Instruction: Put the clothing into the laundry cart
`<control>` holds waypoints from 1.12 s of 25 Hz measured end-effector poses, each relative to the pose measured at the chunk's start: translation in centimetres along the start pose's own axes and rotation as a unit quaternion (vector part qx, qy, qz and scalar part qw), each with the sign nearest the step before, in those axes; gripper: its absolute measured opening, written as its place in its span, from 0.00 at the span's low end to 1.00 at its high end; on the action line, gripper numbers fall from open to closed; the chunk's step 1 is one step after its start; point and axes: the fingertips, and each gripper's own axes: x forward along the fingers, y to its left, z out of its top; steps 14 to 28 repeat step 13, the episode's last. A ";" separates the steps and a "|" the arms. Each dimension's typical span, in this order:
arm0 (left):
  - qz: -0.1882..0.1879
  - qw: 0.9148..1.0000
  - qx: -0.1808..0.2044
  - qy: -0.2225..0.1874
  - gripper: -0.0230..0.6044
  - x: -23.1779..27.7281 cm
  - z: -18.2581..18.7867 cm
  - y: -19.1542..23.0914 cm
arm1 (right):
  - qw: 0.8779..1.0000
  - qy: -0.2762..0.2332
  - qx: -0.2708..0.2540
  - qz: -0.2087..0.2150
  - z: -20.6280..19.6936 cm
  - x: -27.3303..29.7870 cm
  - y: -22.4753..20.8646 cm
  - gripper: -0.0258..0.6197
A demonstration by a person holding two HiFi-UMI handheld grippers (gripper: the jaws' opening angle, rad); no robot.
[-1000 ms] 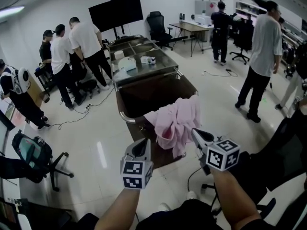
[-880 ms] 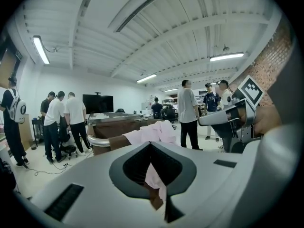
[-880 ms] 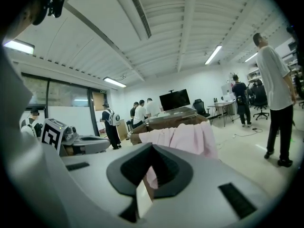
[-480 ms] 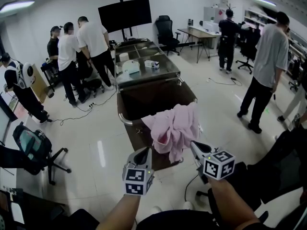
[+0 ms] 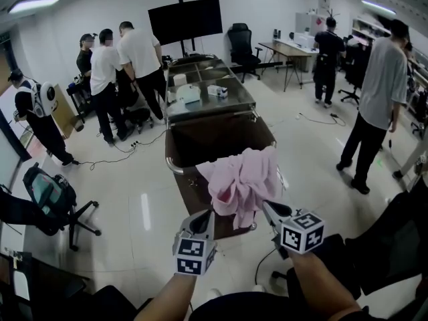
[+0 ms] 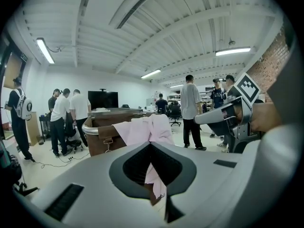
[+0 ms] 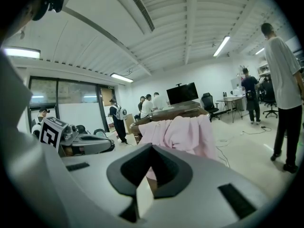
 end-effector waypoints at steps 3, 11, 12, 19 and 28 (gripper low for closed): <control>0.007 1.000 -0.002 0.003 0.04 0.1 -0.1 0.0 | 1.000 0.001 -0.001 0.005 0.0 0.1 0.0 0.04; 0.016 1.000 -0.005 0.005 0.04 0.1 0.1 0.3 | 1.000 0.002 0.004 0.009 0.1 0.3 -0.2 0.04; 0.016 1.000 -0.006 0.005 0.04 0.1 0.1 0.3 | 1.000 0.002 0.004 0.009 0.1 0.3 -0.1 0.04; 0.017 1.000 -0.006 0.006 0.04 0.1 0.1 0.4 | 1.000 0.003 0.004 0.009 0.1 0.3 -0.1 0.04; 0.017 1.000 -0.006 0.006 0.04 0.1 0.1 0.4 | 1.000 0.003 0.004 0.009 0.1 0.3 -0.1 0.04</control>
